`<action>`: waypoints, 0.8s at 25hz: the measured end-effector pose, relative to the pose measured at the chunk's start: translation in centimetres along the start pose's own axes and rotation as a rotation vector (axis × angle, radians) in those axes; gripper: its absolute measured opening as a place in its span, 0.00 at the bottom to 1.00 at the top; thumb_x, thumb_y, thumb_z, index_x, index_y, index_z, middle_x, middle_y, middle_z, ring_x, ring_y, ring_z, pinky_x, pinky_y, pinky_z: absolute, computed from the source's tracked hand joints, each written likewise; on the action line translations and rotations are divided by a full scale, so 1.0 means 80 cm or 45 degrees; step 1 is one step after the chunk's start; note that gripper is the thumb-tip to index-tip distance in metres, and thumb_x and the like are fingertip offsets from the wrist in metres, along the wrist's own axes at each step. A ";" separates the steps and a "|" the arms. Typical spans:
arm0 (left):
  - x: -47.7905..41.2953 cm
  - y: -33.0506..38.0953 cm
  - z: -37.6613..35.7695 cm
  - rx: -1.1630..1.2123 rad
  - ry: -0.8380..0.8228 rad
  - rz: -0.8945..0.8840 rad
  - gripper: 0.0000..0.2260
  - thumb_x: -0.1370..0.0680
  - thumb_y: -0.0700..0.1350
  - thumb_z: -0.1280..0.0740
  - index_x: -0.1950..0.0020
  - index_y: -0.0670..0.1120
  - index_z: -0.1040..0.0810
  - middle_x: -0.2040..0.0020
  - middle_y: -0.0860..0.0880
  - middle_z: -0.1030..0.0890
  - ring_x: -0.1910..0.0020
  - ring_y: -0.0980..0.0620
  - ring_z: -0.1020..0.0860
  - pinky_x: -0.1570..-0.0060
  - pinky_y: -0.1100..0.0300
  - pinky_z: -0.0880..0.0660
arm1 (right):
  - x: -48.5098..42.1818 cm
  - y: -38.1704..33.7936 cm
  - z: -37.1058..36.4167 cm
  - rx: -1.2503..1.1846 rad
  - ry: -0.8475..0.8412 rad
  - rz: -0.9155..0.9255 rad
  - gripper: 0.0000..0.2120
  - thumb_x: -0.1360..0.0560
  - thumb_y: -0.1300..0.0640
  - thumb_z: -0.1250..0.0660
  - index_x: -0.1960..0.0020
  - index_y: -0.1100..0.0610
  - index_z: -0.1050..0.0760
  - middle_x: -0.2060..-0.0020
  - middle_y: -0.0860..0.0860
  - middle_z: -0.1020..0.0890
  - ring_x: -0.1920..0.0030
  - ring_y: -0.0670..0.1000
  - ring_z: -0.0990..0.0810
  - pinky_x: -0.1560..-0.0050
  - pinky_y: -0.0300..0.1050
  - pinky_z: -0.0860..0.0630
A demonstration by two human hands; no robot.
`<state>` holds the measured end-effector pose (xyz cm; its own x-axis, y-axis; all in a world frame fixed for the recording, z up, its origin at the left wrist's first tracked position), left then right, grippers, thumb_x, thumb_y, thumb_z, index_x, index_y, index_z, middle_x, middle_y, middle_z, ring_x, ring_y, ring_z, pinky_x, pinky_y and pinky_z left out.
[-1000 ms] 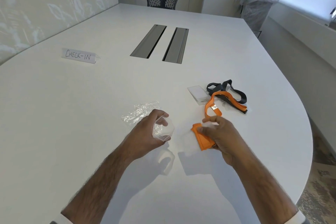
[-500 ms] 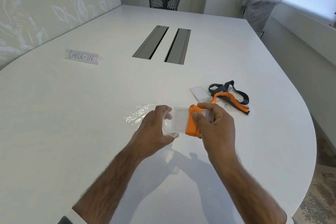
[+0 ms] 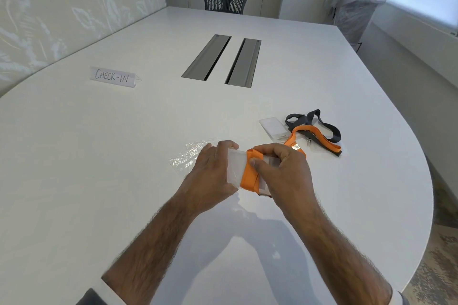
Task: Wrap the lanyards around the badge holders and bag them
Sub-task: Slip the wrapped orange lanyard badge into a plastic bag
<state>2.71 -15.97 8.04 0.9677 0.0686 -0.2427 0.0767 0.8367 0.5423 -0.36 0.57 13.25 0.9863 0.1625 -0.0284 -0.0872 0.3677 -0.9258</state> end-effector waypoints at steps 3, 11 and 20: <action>-0.003 0.011 0.006 -0.050 0.031 -0.096 0.34 0.29 0.43 0.24 0.27 0.48 0.36 0.33 0.52 0.28 0.36 0.53 0.36 0.30 0.52 0.33 | -0.002 -0.001 0.002 0.092 -0.029 0.018 0.07 0.23 0.56 0.28 0.46 0.49 0.20 0.57 0.34 0.24 0.56 0.38 0.24 0.61 0.31 0.28; -0.004 0.027 -0.008 -0.165 0.051 -0.411 0.44 0.33 0.48 0.21 0.22 0.45 0.38 0.34 0.49 0.24 0.35 0.49 0.27 0.21 0.48 0.41 | -0.002 -0.008 -0.002 0.027 -0.054 0.004 0.06 0.25 0.57 0.26 0.55 0.47 0.22 0.61 0.37 0.22 0.60 0.40 0.23 0.63 0.32 0.26; -0.010 0.038 0.006 -0.139 0.093 -0.416 0.51 0.28 0.50 0.24 0.16 0.44 0.55 0.43 0.51 0.24 0.41 0.52 0.26 0.22 0.54 0.41 | -0.006 -0.003 -0.011 -0.300 -0.162 -0.344 0.12 0.25 0.50 0.26 0.55 0.51 0.29 0.61 0.43 0.25 0.62 0.47 0.23 0.68 0.36 0.24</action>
<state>2.28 -13.74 10.30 0.8762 -0.1768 -0.4483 0.3495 0.8736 0.3387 -0.73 -0.37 13.16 0.9426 0.2065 0.2622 0.2230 0.1950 -0.9551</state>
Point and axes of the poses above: each hand's wrist, its own x-axis away from the middle knuckle, its own z-axis out of the back of the hand, y = z × x, the point moved 5 cm from there along -x, towards the middle knuckle
